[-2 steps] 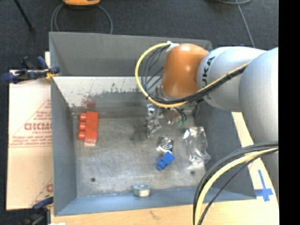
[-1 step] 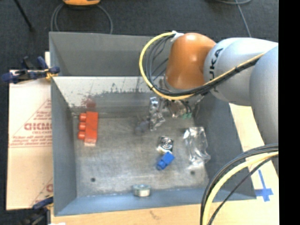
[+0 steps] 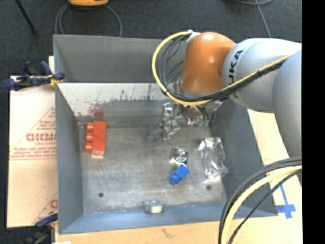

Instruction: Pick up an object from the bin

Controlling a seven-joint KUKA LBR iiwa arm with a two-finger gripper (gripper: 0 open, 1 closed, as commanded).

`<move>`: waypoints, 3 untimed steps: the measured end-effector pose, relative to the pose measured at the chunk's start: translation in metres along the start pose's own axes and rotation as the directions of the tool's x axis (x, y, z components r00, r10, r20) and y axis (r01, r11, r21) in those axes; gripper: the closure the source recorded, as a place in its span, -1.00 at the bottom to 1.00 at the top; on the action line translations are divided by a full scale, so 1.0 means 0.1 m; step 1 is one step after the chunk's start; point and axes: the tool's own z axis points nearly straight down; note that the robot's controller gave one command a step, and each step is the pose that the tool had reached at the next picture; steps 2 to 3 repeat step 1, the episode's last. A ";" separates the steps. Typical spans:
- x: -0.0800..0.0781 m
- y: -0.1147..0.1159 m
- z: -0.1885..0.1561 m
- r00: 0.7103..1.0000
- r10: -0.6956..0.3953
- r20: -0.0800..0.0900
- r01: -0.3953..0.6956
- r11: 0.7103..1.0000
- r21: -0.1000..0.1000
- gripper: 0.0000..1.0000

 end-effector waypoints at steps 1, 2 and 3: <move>-0.04 -0.02 -0.73 1.000 0.004 0.003 -0.004 1.000 0.003 1.00; -0.04 -0.02 -0.73 1.000 0.004 0.003 -0.004 1.000 0.003 1.00; -0.04 -0.02 -0.73 1.000 0.004 0.003 -0.004 1.000 0.003 1.00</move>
Offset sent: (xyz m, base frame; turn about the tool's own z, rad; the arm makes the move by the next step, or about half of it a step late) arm 0.0000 0.0001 0.0664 0.0000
